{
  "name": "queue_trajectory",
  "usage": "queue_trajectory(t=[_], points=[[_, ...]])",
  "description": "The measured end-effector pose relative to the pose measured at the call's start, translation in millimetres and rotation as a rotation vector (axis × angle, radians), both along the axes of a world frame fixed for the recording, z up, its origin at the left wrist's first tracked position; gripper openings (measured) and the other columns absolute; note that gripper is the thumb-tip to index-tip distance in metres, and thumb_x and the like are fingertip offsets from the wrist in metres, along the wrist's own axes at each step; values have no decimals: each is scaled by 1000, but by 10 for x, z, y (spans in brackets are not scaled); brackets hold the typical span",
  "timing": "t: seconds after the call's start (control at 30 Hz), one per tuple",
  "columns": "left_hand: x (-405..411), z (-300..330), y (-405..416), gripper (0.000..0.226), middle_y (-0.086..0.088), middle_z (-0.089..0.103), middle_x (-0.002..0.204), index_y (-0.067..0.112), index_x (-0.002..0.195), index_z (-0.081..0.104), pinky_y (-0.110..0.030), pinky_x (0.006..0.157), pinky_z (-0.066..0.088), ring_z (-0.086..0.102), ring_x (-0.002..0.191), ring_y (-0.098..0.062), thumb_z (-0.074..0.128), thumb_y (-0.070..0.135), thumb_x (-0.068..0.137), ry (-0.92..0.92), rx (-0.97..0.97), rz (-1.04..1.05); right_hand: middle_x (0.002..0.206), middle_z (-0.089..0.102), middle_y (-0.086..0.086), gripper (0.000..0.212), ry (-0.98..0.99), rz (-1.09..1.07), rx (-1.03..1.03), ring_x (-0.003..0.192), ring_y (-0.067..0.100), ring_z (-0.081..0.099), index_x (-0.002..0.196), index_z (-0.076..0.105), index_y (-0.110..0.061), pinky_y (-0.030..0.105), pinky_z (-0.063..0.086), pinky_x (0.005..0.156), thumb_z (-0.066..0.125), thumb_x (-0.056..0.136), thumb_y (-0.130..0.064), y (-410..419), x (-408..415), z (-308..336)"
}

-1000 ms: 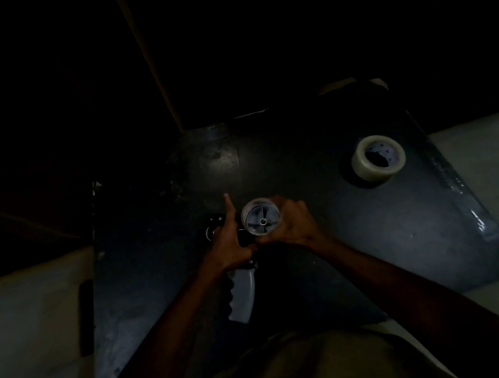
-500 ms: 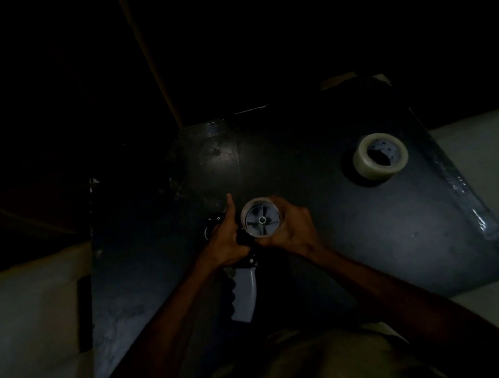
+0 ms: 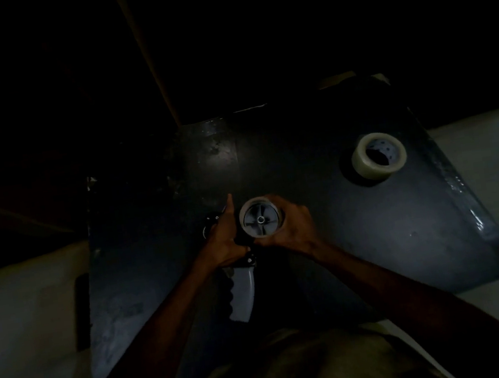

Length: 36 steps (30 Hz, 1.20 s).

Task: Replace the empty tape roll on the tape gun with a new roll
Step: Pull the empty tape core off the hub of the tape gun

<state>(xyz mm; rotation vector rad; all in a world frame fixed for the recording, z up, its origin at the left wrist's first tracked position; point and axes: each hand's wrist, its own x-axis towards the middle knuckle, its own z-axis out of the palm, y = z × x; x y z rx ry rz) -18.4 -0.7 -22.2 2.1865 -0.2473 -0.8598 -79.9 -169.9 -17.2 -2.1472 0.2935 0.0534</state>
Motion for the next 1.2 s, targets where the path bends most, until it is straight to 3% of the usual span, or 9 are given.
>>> queue_trajectory(t=[0.07, 0.17, 0.43, 0.6, 0.73, 0.87, 0.97, 1.07, 1.2], points=[[-33, 10, 4, 97, -5, 28, 150, 11, 150, 14, -42, 110, 38, 42, 131, -27, 72, -1, 73, 10, -103, 29, 110, 58, -16, 75, -48, -1, 26, 104, -17, 47, 124, 59, -14, -9, 32, 81, 92, 58, -27, 34, -51, -18], [-65, 54, 11, 70, -4, 56, 123, 3, 134, 46, -17, 87, 48, 57, 117, -29, 71, -12, 69, -78, -158, -21, 108, 58, -21, 76, -10, -54, 43, 101, -9, 57, 124, 59, -23, -6, 36, 81, 92, 55, -32, 44, -56, -21], [3, -41, 94, 84, -9, 55, 133, 18, 139, 42, -29, 96, 46, 55, 120, -25, 79, 4, 65, -10, -80, -33, 106, 70, -13, 76, 51, -25, 20, 94, -7, 62, 115, 65, -27, 2, 47, 80, 93, 45, -39, -77, 80, -8], [-32, -62, 97, 79, 9, 62, 111, 22, 130, 46, -14, 80, 50, 60, 94, 13, 71, 4, 57, -69, -233, -14, 115, 67, -11, 80, -1, 25, 52, 103, -5, 61, 125, 59, -22, 7, 48, 88, 92, 53, -36, -47, 19, -21], [-38, -34, 115, 71, 5, 62, 111, 12, 130, 48, -10, 81, 48, 62, 96, 10, 72, -4, 65, -80, -266, 6, 119, 66, -11, 74, -64, 35, 54, 107, -4, 61, 126, 56, -26, 13, 49, 93, 88, 60, -39, 64, -41, -20], [-54, -12, 103, 71, -8, 61, 120, 5, 133, 47, -15, 84, 50, 61, 107, -18, 71, -6, 67, -72, -288, 19, 122, 66, -4, 76, -70, 57, 22, 109, 1, 61, 126, 57, -20, 12, 47, 94, 89, 60, -36, 27, 19, 25], [-73, 9, 73, 79, -4, 61, 117, 7, 135, 45, -18, 81, 52, 62, 104, -16, 67, 7, 60, -62, -297, 34, 118, 68, -5, 77, -8, 53, 2, 102, -4, 59, 123, 61, -21, 4, 45, 89, 92, 53, -34, -62, 103, 43], [-75, 26, 33, 79, -2, 60, 112, 10, 136, 42, -16, 76, 52, 63, 96, -7, 67, -4, 63, -21, -316, 71, 114, 70, -8, 77, 22, 39, 28, 101, -1, 63, 120, 62, -25, 17, 52, 91, 90, 49, -37, -110, 120, 39], [-77, -3, 35, 63, -15, 61, 118, 2, 130, 48, -21, 87, 52, 62, 102, -15, 68, -11, 72, -72, -344, 100, 119, 63, -11, 78, -11, 127, -30, 105, -3, 58, 129, 55, -23, 7, 47, 90, 89, 59, -34, -61, 66, 0]])
